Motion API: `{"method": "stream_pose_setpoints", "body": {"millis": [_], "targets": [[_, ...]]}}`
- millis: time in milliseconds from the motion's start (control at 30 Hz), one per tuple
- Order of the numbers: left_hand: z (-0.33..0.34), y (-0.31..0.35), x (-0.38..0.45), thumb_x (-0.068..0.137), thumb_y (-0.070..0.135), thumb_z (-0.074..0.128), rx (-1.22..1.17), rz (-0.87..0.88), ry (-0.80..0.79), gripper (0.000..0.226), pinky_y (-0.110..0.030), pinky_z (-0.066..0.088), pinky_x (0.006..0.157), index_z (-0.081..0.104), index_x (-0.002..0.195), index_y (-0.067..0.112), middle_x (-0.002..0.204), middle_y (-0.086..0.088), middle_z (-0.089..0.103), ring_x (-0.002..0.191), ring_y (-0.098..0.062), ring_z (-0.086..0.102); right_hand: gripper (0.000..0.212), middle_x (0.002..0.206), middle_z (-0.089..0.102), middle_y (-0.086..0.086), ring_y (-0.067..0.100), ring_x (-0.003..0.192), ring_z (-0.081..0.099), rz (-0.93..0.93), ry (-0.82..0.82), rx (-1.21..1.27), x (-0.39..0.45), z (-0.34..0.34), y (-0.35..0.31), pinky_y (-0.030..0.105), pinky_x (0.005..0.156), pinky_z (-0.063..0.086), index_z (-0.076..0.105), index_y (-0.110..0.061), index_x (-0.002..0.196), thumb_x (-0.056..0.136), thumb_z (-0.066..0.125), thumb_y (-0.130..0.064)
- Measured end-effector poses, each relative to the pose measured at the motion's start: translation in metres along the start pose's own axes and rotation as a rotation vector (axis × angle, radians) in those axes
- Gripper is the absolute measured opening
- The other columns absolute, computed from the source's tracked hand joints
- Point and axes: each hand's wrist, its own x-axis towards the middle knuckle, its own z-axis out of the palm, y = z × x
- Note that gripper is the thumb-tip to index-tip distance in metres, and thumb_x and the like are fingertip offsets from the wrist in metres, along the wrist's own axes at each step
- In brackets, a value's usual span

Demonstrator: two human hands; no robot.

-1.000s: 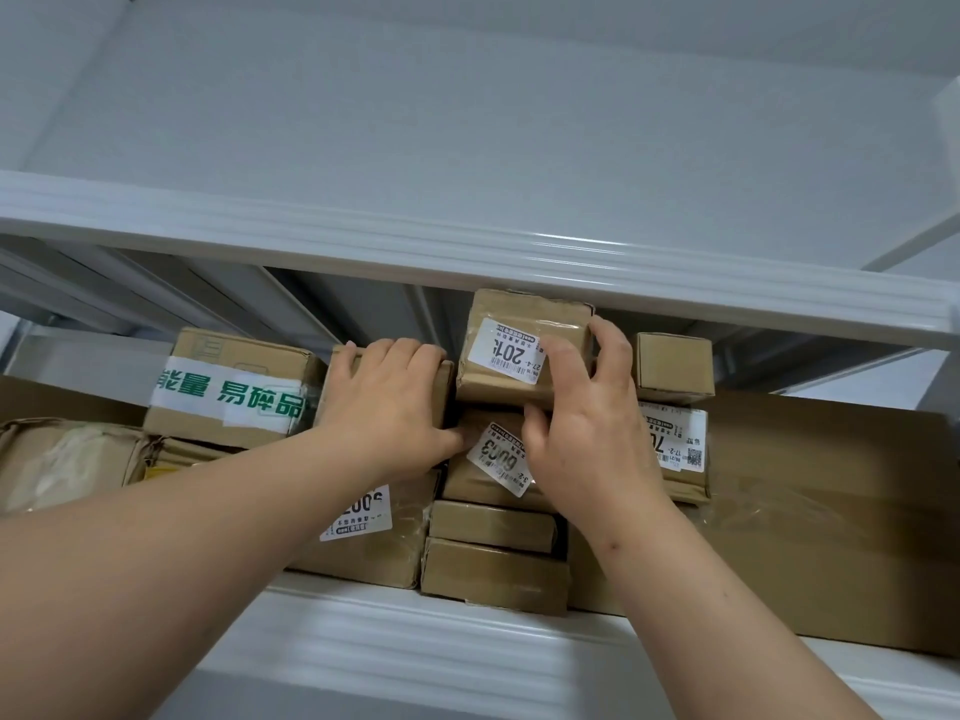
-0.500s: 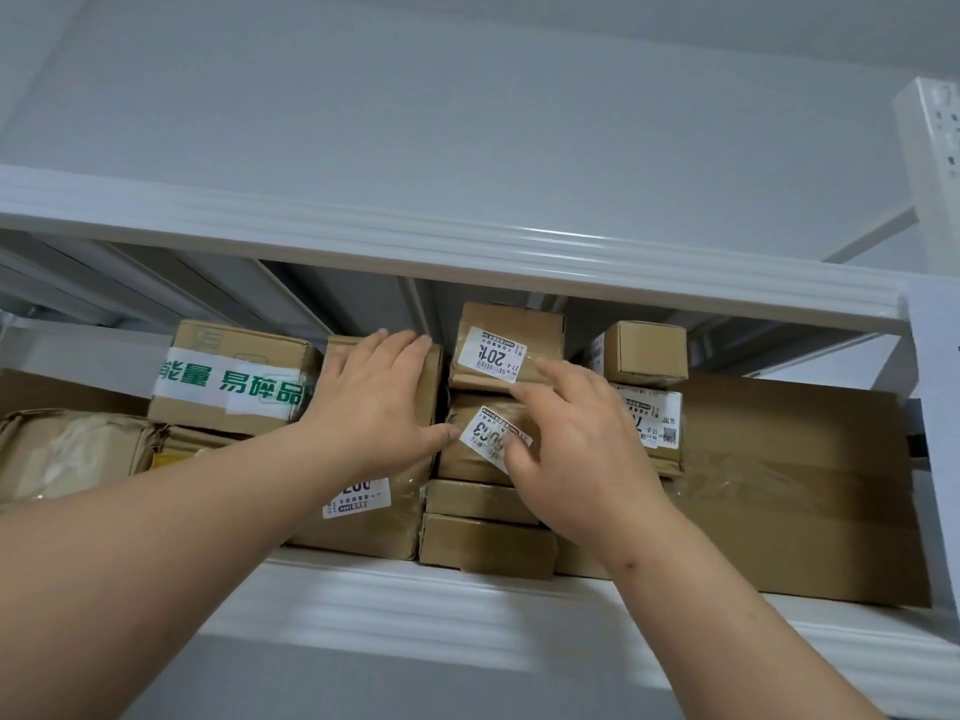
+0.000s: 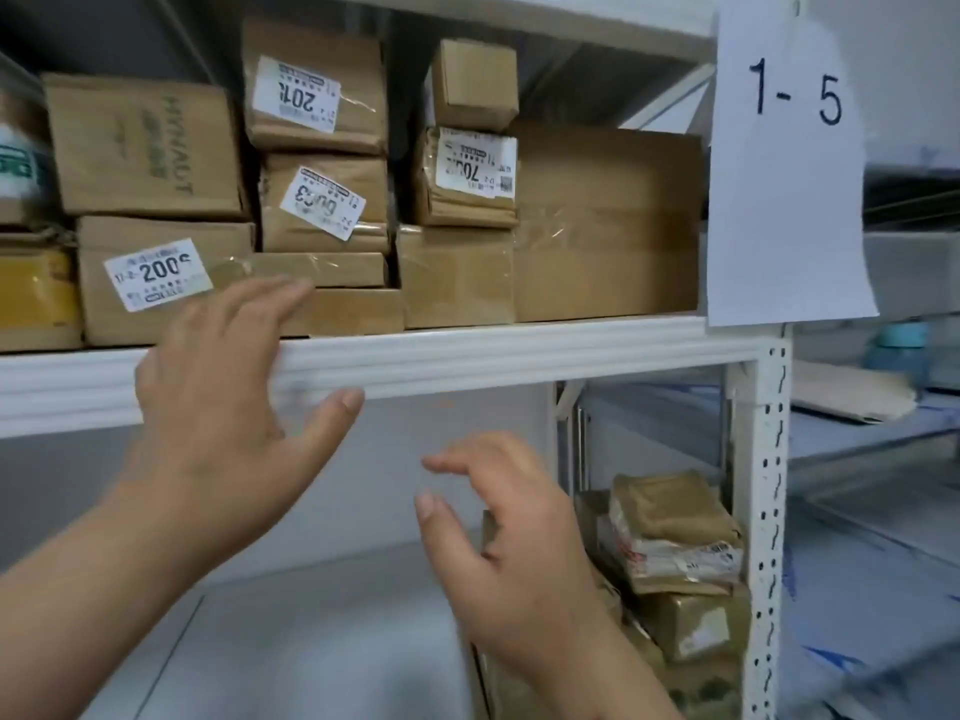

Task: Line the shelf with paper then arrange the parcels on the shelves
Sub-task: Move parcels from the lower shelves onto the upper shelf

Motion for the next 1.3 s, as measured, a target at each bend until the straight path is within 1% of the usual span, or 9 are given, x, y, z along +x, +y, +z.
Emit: {"method": "stream_pose_setpoints", "body": {"millis": [167, 267, 467, 567, 667, 900, 1033, 1167, 1300], "targets": [[0.054, 0.026, -0.079, 0.078, 0.047, 0.053, -0.243, -0.057, -0.024, 0.059, -0.035, 0.033, 0.101, 0.052, 0.131, 0.019, 0.125, 0.009, 0.050, 0.120, -0.021, 0.045, 0.015, 0.097, 0.056, -0.021, 0.000, 0.093, 0.057, 0.337, -0.071, -0.092, -0.096, -0.011, 0.053, 0.024, 0.077, 0.050, 0.063, -0.035, 0.095, 0.080, 0.060, -0.035], [0.099, 0.040, -0.111, 0.080, 0.043, 0.062, -0.428, -0.257, -0.157, 0.048, -0.028, 0.034, 0.102, 0.049, 0.126, 0.037, 0.119, 0.030, 0.043, 0.122, -0.008, 0.041, 0.011, 0.101, 0.057, -0.026, 0.001, 0.098, 0.056, 0.529, -0.039, -0.184, -0.121, -0.041, 0.075, 0.029, 0.080, 0.051, 0.061, -0.045, 0.087, 0.078, 0.060, -0.039], [0.165, 0.070, -0.141, 0.089, 0.038, 0.063, -0.727, -0.865, -0.477, 0.051, -0.030, 0.036, 0.094, 0.044, 0.137, 0.034, 0.140, 0.011, 0.048, 0.119, -0.009, 0.046, 0.019, 0.111, 0.049, -0.014, 0.010, 0.110, 0.052, 0.725, 0.270, -0.274, -0.116, -0.099, 0.110, 0.047, 0.092, 0.049, 0.059, -0.033, 0.106, 0.090, 0.066, -0.026], [0.186, 0.079, -0.145, 0.089, 0.046, 0.060, -0.854, -1.055, -0.542, 0.059, -0.032, 0.037, 0.096, 0.039, 0.143, 0.032, 0.146, 0.006, 0.045, 0.122, -0.013, 0.046, 0.020, 0.114, 0.042, -0.007, 0.016, 0.109, 0.049, 0.825, 0.331, -0.245, -0.105, -0.113, 0.125, 0.031, 0.085, 0.042, 0.053, -0.029, 0.109, 0.092, 0.063, -0.029], [0.205, 0.085, -0.146, 0.087, 0.055, 0.056, -0.875, -1.116, -0.599, 0.069, -0.037, 0.036, 0.104, 0.034, 0.148, 0.030, 0.150, 0.005, 0.040, 0.135, -0.018, 0.042, 0.029, 0.119, 0.038, -0.006, 0.015, 0.109, 0.047, 0.899, 0.347, -0.211, -0.096, -0.115, 0.143, 0.024, 0.081, 0.037, 0.051, -0.022, 0.121, 0.095, 0.058, -0.033], [0.238, 0.076, -0.143, 0.039, 0.102, 0.041, -0.802, -1.167, -0.642, 0.120, -0.046, 0.041, 0.108, 0.041, 0.142, 0.040, 0.142, 0.010, 0.052, 0.127, -0.018, 0.052, 0.072, 0.141, 0.051, 0.005, 0.027, 0.130, 0.046, 1.074, 0.259, -0.185, -0.092, -0.099, 0.188, 0.053, 0.109, 0.037, 0.046, -0.020, 0.141, 0.089, 0.039, -0.070], [0.239, 0.080, -0.134, 0.076, 0.083, 0.038, -0.808, -1.207, -0.679, 0.078, -0.035, 0.039, 0.097, 0.047, 0.139, 0.038, 0.137, 0.008, 0.054, 0.109, -0.011, 0.055, 0.091, 0.122, 0.061, 0.003, 0.030, 0.117, 0.053, 1.149, 0.217, -0.225, -0.090, -0.097, 0.201, 0.060, 0.104, 0.037, 0.055, -0.024, 0.126, 0.068, 0.026, -0.089], [0.242, 0.079, -0.133, 0.081, 0.076, 0.044, -0.798, -1.178, -0.727, 0.065, -0.037, 0.044, 0.097, 0.049, 0.136, 0.041, 0.128, 0.010, 0.059, 0.112, -0.014, 0.057, 0.059, 0.090, 0.054, -0.017, 0.023, 0.101, 0.053, 1.195, 0.192, -0.146, -0.077, -0.099, 0.200, 0.058, 0.106, 0.034, 0.051, -0.033, 0.108, 0.066, 0.037, -0.072], [0.241, 0.087, -0.131, 0.088, 0.061, 0.052, -0.876, -1.111, -0.719, 0.035, -0.042, 0.048, 0.102, 0.056, 0.122, 0.052, 0.116, 0.019, 0.066, 0.109, -0.010, 0.062, 0.041, 0.087, 0.053, -0.021, 0.014, 0.090, 0.049, 1.141, 0.174, -0.095, -0.075, -0.101, 0.191, 0.055, 0.107, 0.033, 0.048, -0.040, 0.106, 0.069, 0.042, -0.055]]}}
